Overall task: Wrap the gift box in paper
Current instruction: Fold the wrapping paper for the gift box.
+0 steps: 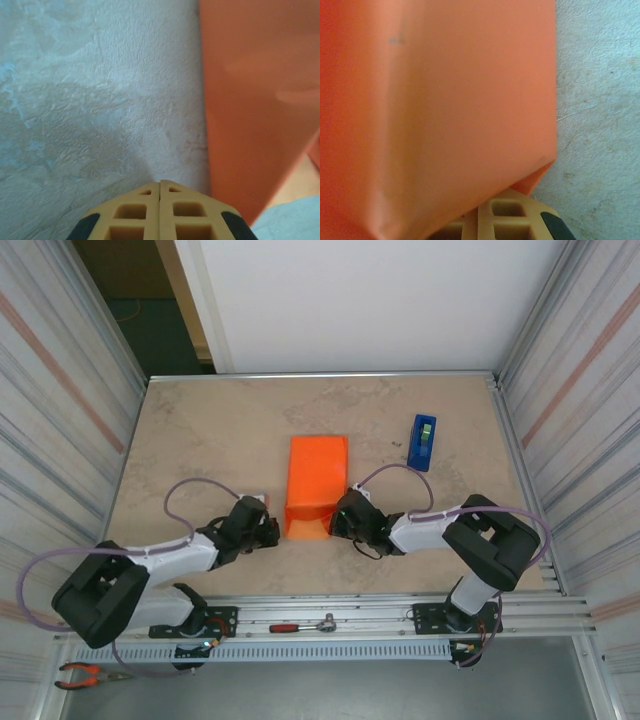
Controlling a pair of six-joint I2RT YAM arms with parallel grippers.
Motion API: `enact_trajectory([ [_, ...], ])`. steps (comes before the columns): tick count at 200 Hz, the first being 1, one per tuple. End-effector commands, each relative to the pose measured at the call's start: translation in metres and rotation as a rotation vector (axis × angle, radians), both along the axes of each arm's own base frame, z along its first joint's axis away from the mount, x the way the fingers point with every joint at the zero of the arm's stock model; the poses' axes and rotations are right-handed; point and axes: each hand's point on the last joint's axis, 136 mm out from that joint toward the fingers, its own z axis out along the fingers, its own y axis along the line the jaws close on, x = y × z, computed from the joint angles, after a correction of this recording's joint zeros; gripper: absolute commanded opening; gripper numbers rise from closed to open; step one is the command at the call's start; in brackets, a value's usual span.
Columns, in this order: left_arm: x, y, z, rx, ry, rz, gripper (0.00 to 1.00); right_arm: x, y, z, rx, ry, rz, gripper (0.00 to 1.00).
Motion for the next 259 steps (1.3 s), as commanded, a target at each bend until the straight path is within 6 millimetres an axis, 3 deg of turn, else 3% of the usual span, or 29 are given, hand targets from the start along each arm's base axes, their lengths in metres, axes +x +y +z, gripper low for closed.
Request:
enact_trajectory([
  [1,0.010,-0.012,0.003,-0.004,-0.030,-0.062,0.05,-0.030,-0.015,-0.032,-0.103,0.126,0.031,0.00],
  [65,0.016,-0.056,0.024,-0.093,-0.084,-0.199,0.07,-0.030,-0.015,-0.033,-0.108,0.129,0.031,0.00],
  [203,0.025,-0.076,0.029,-0.172,-0.155,-0.253,0.07,-0.034,-0.017,-0.037,-0.128,0.142,0.027,0.00],
  [259,0.025,-0.081,0.022,-0.194,-0.169,-0.277,0.06,-0.036,-0.018,-0.038,-0.141,0.146,0.026,0.00],
])
